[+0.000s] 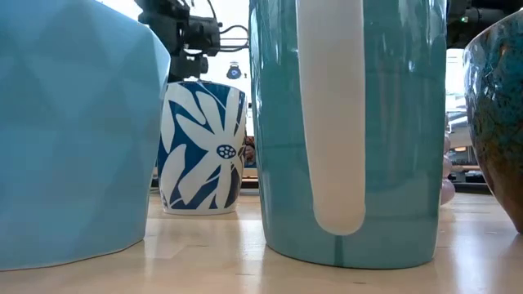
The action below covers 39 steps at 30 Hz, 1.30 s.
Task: Place coffee mugs
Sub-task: Put the light green mug on the shelf
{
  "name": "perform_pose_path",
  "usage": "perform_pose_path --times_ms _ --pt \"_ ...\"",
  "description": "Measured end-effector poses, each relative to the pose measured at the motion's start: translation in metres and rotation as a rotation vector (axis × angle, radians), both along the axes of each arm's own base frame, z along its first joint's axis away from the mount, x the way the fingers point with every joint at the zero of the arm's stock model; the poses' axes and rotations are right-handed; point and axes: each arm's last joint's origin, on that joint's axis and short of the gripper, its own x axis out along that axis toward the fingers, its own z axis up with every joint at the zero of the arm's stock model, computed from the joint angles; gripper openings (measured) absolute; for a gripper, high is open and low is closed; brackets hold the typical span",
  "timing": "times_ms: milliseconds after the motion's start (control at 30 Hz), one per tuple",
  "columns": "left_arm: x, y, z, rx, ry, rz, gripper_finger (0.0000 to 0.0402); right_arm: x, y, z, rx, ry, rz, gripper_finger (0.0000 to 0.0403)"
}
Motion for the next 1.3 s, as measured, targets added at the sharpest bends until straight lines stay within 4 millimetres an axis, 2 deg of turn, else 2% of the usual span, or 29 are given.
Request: perform_pose_path --times_ms 233,567,733,933,1133,1300 --pt "-0.002 0.019 -0.003 0.013 -0.023 0.010 0.0029 0.000 0.000 0.000 -0.004 -0.002 -0.001 0.0114" --pt "-0.002 0.023 -0.003 0.028 -0.018 -0.023 0.0029 0.000 0.000 0.000 -0.019 -0.002 -0.003 0.0114" --pt "0.006 0.026 0.010 0.025 -0.109 0.035 0.0024 0.000 0.000 0.000 -0.026 -0.002 -0.004 0.0114" --pt "0.006 0.024 0.015 0.006 -0.107 0.036 0.0025 0.000 0.000 0.000 -0.026 -0.002 -0.004 0.0114" --pt "0.011 0.034 0.003 0.004 -0.078 0.071 0.0025 0.000 0.000 0.001 -0.026 -0.006 -0.004 0.0114" --pt "0.026 0.041 -0.003 -0.015 -0.050 0.063 0.0025 0.000 0.000 0.001 -0.031 -0.010 -0.005 0.0114"
